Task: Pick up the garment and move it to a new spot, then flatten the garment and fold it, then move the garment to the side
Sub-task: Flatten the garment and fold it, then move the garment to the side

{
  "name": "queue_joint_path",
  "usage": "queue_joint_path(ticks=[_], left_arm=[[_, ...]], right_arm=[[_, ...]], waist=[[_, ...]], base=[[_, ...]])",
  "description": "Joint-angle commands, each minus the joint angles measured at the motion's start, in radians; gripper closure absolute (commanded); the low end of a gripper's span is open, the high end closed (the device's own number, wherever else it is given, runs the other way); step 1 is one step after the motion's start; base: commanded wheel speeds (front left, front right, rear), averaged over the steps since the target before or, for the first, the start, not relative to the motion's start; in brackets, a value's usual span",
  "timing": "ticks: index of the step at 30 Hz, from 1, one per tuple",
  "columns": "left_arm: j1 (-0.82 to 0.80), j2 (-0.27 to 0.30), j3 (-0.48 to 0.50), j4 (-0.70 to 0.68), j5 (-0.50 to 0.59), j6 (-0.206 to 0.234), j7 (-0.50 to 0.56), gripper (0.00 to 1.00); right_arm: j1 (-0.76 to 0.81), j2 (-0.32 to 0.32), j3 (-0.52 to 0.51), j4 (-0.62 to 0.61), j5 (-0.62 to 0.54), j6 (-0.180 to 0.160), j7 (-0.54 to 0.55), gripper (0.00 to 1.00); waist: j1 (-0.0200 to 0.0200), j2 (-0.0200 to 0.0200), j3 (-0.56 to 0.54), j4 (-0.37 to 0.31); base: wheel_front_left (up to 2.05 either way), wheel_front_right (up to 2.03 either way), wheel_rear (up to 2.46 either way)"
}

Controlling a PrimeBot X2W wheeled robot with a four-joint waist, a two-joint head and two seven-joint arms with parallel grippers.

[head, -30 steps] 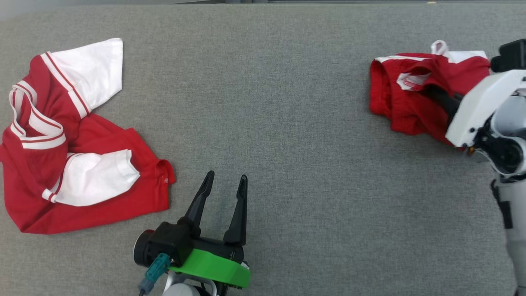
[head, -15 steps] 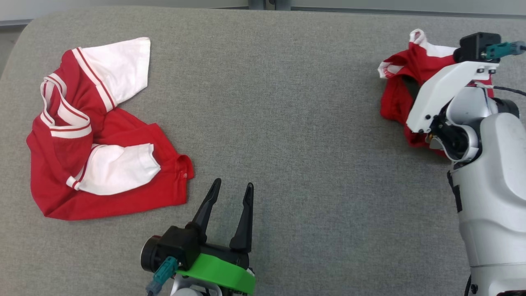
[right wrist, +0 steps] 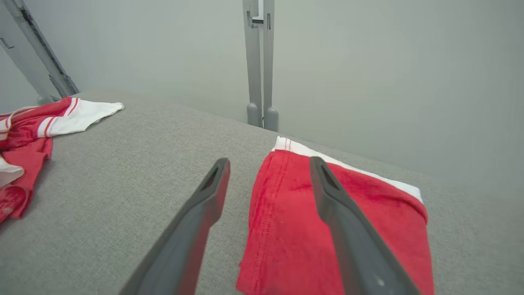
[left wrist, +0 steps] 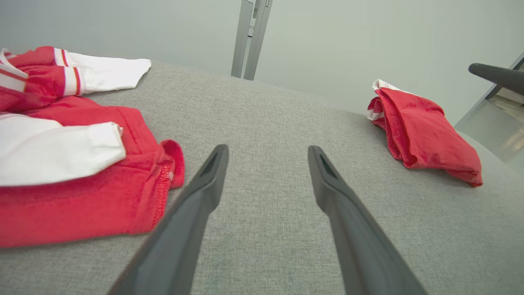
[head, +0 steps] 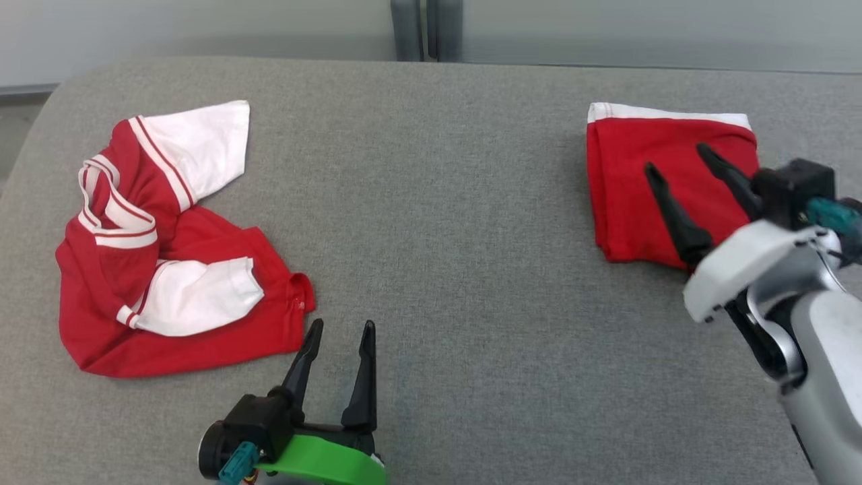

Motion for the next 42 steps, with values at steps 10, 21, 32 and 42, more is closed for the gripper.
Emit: queue_joint_path(ticks=[10,21,32,42], left_arm=[[0.121,0.002,0.172,0.0,0.063,-0.058,0.0,0.0],[0.201,0.002,0.255,-0.022,0.114,-0.127,0.0,0.0],[0.202,0.002,0.265,-0.032,0.114,-0.134,0.0,0.0],[0.187,0.002,0.252,-0.032,0.111,-0.135,0.0,0.0]], right_arm=[[0.392,-0.049,-0.195,-0.036,-0.092,0.0,-0.403,0.0],[0.606,0.128,-0.3,-0.084,-0.147,0.0,-0.415,0.0],[0.594,0.159,-0.303,-0.059,-0.16,0.0,-0.416,0.0],[0.516,0.146,-0.271,-0.006,-0.083,0.0,-0.41,0.0]], waist=[[0.0,0.0,-0.192,-0.041],[0.0,0.0,-0.241,-0.082],[0.0,0.0,-0.25,-0.121],[0.0,0.0,-0.211,-0.116]], base=[[0.0,0.0,0.0],[0.0,0.0,0.0],[0.0,0.0,0.0],[0.0,0.0,0.0]])
